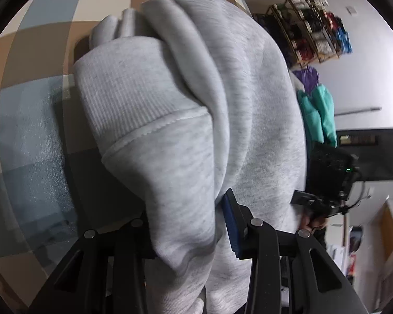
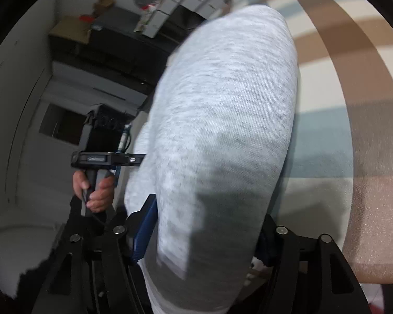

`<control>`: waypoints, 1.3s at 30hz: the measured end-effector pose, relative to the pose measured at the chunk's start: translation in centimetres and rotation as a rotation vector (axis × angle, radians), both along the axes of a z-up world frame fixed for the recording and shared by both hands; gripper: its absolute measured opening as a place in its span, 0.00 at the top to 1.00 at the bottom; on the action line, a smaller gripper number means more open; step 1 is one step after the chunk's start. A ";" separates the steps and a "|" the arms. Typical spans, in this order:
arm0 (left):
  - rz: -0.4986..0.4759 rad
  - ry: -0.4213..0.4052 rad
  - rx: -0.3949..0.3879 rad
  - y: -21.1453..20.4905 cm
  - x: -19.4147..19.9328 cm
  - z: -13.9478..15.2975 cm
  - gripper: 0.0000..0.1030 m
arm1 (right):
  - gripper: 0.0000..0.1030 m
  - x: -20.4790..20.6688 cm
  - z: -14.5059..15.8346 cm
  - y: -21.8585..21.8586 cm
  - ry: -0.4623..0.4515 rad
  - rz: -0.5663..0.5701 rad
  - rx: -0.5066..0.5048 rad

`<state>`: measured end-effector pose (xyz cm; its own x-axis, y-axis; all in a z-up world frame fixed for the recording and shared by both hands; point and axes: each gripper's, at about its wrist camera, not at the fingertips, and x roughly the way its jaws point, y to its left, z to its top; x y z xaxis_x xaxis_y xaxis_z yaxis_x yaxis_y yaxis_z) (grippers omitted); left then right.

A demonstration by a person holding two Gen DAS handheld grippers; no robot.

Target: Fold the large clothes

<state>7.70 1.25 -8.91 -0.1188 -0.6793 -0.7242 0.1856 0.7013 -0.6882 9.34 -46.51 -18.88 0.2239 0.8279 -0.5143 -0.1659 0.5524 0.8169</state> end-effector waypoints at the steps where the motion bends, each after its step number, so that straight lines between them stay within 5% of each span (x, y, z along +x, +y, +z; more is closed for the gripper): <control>1: 0.003 -0.001 -0.001 0.3 0.2 0.0 0.67 | 0.31 0.4 -0.3 0.1 0.014 -0.005 0.016; 6: 0.002 0.006 0.008 1.1 0.2 -0.4 0.64 | 0.22 1.5 -1.3 1.8 0.042 0.002 0.018; 13: -0.028 -0.046 0.022 -0.6 -0.9 1.2 0.74 | 0.40 -1.0 2.3 2.4 -0.099 -0.020 -0.077; 22: -0.052 -0.101 -0.027 -2.9 -0.9 3.8 0.76 | 0.42 -3.0 7.0 0.8 -0.206 -0.073 -0.104; 32: -0.114 -0.233 -0.108 -12.5 0.8 13.0 0.76 | 0.42 -4.7 17.7 -7.4 -0.323 -0.191 -0.143; 39: -0.252 -0.376 -0.226 -26.1 0.2 23.2 0.76 | 0.42 -8.5 28.4 -17.9 -0.422 -0.269 -0.226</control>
